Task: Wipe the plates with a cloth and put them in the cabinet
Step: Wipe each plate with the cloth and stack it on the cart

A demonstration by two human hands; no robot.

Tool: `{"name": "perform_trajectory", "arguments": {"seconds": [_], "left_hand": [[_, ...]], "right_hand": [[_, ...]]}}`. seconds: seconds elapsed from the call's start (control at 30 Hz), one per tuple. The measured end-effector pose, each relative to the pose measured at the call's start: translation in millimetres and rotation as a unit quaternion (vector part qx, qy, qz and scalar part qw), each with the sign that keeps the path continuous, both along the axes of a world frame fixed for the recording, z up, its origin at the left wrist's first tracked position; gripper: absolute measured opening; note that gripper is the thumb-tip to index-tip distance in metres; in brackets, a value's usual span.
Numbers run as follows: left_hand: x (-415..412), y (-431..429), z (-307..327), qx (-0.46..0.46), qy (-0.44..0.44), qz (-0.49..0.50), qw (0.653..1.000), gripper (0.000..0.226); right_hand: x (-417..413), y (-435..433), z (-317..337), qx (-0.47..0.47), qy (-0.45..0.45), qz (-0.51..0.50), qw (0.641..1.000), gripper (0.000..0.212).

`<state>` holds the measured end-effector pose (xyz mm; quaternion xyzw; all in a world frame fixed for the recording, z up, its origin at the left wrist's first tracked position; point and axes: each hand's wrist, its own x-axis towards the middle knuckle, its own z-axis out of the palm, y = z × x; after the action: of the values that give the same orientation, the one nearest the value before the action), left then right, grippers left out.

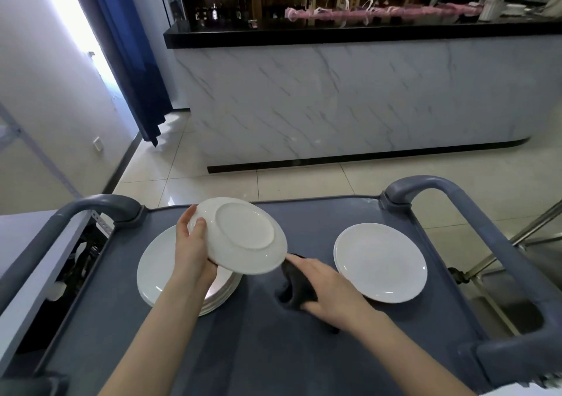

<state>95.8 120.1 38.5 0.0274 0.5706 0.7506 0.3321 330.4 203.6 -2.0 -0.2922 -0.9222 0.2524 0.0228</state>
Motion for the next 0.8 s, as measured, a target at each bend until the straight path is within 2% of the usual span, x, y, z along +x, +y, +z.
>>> {"name": "perform_trajectory", "arguments": {"seconds": [0.07, 0.17, 0.27, 0.4, 0.47, 0.57, 0.63, 0.7, 0.8], "left_hand": [[-3.4, -3.2, -0.2, 0.003, -0.018, 0.008, 1.0, 0.029], [-4.8, -4.6, 1.5, 0.005, -0.036, 0.015, 0.999, 0.027], [-3.0, -2.0, 3.6, 0.011, -0.048, 0.01, 0.999, 0.026], [-2.9, 5.3, 8.2, 0.019, -0.075, -0.012, 0.997, 0.023], [-2.6, 12.1, 13.0, 0.024, -0.091, -0.047, 0.994, 0.023], [1.6, 26.2, 16.8, 0.003, -0.101, -0.135, 0.986, 0.03], [5.9, 36.4, 13.4, -0.046, -0.04, -0.202, 0.977, 0.033], [10.1, 44.6, 4.3, -0.106, 0.076, -0.243, 0.961, 0.035], [12.2, 57.2, -15.9, -0.222, 0.303, -0.247, 0.893, 0.035]], "right_hand": [[-11.3, -4.5, 1.8, 0.002, 0.025, 0.009, 1.0, 0.09], [-31.8, -11.0, 10.4, 0.081, 0.097, -0.019, 0.992, 0.069], [-46.1, -13.6, 20.6, 0.171, 0.179, -0.032, 0.968, 0.046], [-45.7, -5.9, 25.9, 0.24, 0.235, -0.038, 0.941, 0.04], [-43.4, 3.3, 30.4, 0.246, 0.253, -0.053, 0.934, 0.031], [-39.3, 23.1, 41.4, 0.192, 0.261, -0.128, 0.937, 0.015], [-30.5, 39.0, 43.4, 0.137, 0.24, -0.186, 0.943, 0.017], [-15.1, 52.5, 42.5, 0.088, 0.23, -0.237, 0.94, 0.018], [12.9, 67.4, 36.2, 0.003, 0.232, -0.308, 0.923, 0.017]]}}
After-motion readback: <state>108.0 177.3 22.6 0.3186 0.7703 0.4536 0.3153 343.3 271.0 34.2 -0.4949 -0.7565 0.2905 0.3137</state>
